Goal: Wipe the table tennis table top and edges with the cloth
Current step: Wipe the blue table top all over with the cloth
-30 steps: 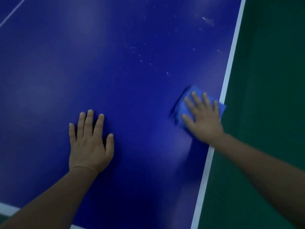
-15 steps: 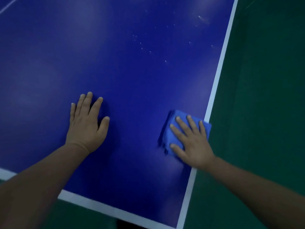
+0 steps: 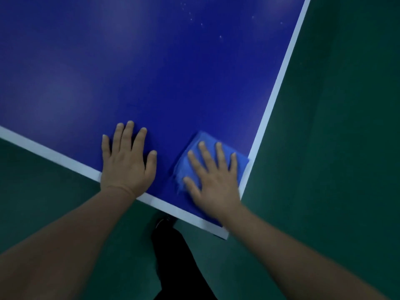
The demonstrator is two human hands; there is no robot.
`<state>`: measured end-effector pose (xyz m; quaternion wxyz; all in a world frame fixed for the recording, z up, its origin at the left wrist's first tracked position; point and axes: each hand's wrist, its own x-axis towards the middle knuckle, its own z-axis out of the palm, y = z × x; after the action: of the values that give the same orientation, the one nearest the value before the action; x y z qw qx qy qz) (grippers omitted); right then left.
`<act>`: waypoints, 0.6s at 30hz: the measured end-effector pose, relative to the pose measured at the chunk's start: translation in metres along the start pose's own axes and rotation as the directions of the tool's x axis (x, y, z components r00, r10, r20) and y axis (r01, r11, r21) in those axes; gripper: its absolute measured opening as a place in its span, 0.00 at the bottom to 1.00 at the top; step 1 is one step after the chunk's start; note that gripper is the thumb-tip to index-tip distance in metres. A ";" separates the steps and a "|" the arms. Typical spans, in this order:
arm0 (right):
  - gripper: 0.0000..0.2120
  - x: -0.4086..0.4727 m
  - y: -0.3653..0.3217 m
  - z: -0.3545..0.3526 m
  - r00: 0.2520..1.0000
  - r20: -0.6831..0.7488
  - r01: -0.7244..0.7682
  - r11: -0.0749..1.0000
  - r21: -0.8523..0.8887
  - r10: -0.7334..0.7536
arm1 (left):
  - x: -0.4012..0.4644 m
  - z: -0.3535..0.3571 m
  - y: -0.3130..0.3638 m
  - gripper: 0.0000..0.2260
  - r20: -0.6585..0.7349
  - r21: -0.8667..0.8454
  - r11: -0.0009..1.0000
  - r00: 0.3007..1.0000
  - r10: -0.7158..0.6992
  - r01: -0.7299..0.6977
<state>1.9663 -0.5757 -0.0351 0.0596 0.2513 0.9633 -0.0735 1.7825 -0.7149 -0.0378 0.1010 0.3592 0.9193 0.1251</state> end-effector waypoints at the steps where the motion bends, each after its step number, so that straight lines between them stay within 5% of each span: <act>1: 0.30 -0.018 -0.009 0.004 0.998 -0.004 0.061 0.998 -0.004 -0.061 | 0.000 0.000 -0.001 0.31 -0.010 -0.004 1.000 1.000 0.002 -0.002; 8: 0.28 -0.062 0.034 0.010 0.920 0.029 0.392 0.920 -0.029 -0.391 | 0.001 0.002 0.001 0.30 -0.017 -0.005 1.000 1.000 -0.011 0.011; 10: 0.29 -0.022 0.063 0.003 0.954 0.015 0.299 0.952 -0.060 -0.299 | 0.002 0.001 0.001 0.31 -0.014 0.007 1.000 1.000 -0.023 0.023; 14: 0.32 0.075 0.109 -0.023 0.991 0.023 -0.129 0.991 -0.034 0.129 | 0.001 0.003 0.002 0.30 -0.019 0.023 1.000 1.000 -0.015 0.015; 18: 0.31 0.076 0.084 -0.023 0.977 0.011 -0.212 0.977 -0.022 0.213 | 0.002 0.005 0.001 0.31 -0.004 0.041 0.999 1.000 -0.020 0.020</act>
<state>1.9400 -0.4631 -0.0334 0.0761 0.3516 0.9312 -0.0586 1.7831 -0.7122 -0.0425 0.0932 0.3517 0.9254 0.1059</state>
